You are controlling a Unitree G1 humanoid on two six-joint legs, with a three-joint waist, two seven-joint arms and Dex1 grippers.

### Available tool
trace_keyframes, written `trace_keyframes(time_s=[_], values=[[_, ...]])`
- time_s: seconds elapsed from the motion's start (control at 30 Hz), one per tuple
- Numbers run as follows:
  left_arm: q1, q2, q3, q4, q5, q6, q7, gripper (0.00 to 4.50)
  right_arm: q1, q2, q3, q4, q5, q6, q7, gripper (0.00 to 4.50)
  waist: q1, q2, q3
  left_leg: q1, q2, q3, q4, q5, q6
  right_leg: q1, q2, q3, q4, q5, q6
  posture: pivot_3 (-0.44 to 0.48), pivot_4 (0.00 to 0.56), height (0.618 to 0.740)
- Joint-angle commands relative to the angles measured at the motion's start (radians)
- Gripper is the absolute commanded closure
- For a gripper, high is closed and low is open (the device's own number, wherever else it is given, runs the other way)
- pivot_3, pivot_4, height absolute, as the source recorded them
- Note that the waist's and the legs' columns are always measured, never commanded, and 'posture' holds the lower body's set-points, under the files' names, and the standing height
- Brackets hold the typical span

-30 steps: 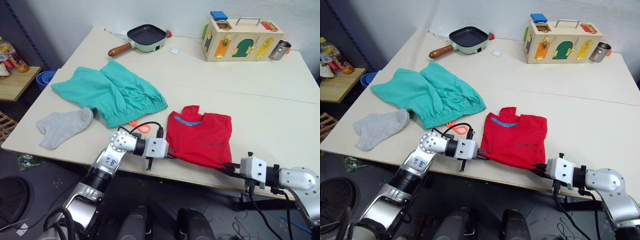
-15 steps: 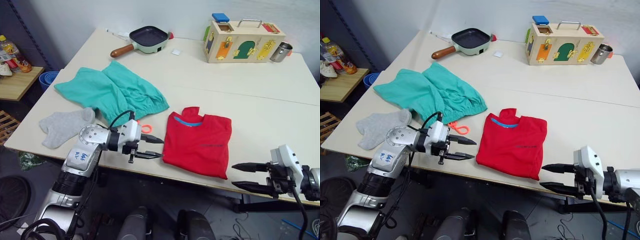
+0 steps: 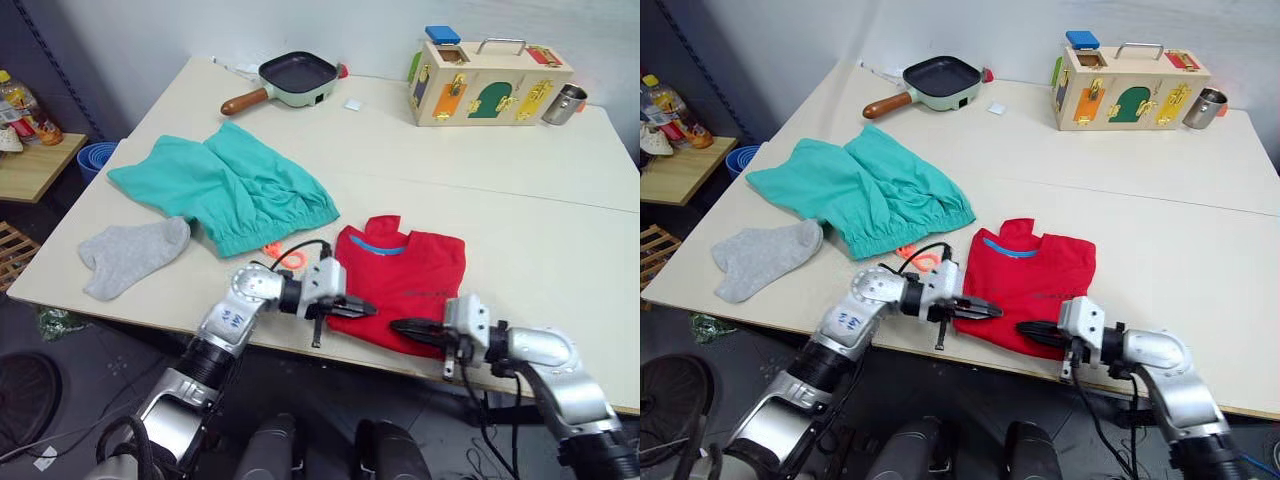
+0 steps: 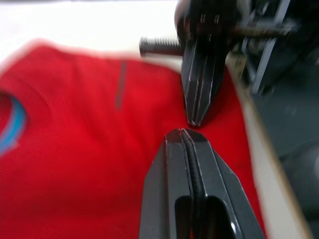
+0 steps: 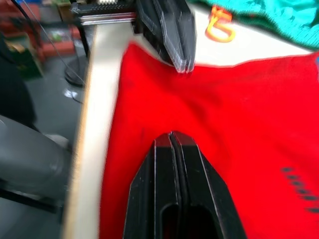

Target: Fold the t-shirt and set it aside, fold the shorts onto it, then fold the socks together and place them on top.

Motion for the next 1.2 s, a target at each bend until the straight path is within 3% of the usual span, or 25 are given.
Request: trace_keyframes(time_s=[0.03, 0.17, 0.5, 0.77, 0.9, 1.03, 1.2], values=[[0.022, -0.035, 0.001, 0.003, 0.019, -0.015, 0.060, 4.47, -0.043, 0.042, -0.015, 0.049, -0.054, -0.024, -0.109, 4.50, -0.002, 0.000, 0.000, 0.000, 0.000, -0.001, 0.000, 0.000, 0.000, 0.000, -0.001, 0.000, 0.000, 0.000, 0.000, 0.000, 0.150, 0.740], [0.062, -0.022, 0.002, -0.003, 0.043, -0.019, 0.090, 4.47, -0.099, 0.099, -0.075, 0.119, -0.069, 0.049, -0.277, 4.50, -0.006, 0.001, -0.001, 0.001, 0.002, -0.001, 0.000, 0.000, -0.002, 0.000, -0.001, 0.001, 0.000, 0.000, 0.000, 0.000, 0.150, 0.740], [0.095, 0.018, 0.051, 0.006, 0.026, -0.054, 0.117, 4.47, -0.175, 0.061, -0.188, 0.341, -0.097, 0.061, -0.434, 4.50, -0.010, 0.007, -0.009, 0.003, 0.002, -0.002, 0.000, -0.003, -0.007, 0.002, -0.002, 0.001, -0.001, 0.000, -0.001, 0.000, 0.150, 0.740], [0.065, -0.014, 0.172, -0.074, -0.117, -0.024, 0.103, 4.47, -0.225, 0.025, -0.236, 0.382, -0.023, -0.073, -0.309, 4.50, -0.013, 0.010, -0.009, 0.002, 0.001, -0.002, -0.001, 0.000, -0.002, 0.001, -0.002, 0.000, 0.000, 0.000, -0.001, 0.000, 0.150, 0.740], [0.008, -0.031, 0.215, -0.047, -0.131, -0.003, 0.146, 4.47, -0.239, 0.042, -0.203, 0.196, 0.133, 0.024, -0.149, 4.50, -0.019, 0.011, -0.009, 0.001, 0.001, -0.002, -0.002, 0.000, -0.001, 0.001, -0.001, 0.000, 0.000, 0.000, -0.001, 0.000, 0.150, 0.740], [-0.055, -0.067, 0.185, 0.096, -0.048, -0.062, 0.204, 4.47, -0.268, 0.050, -0.081, 0.203, 0.044, 0.013, -0.083, 4.50, -0.023, 0.011, -0.009, 0.002, 0.001, -0.002, -0.002, 0.000, -0.001, 0.002, -0.001, -0.001, 0.000, 0.000, -0.001, 0.000, 0.150, 0.740], [-0.110, -0.102, 0.129, 0.271, 0.060, -0.123, 0.264, 4.47, -0.348, 0.093, -0.023, 0.421, -0.098, -0.093, -0.172, 4.50, -0.022, 0.011, -0.009, 0.001, 0.000, -0.001, -0.005, 0.001, 0.000, 0.000, 0.000, -0.001, 0.000, 0.000, -0.001, 0.000, 0.150, 0.740]])
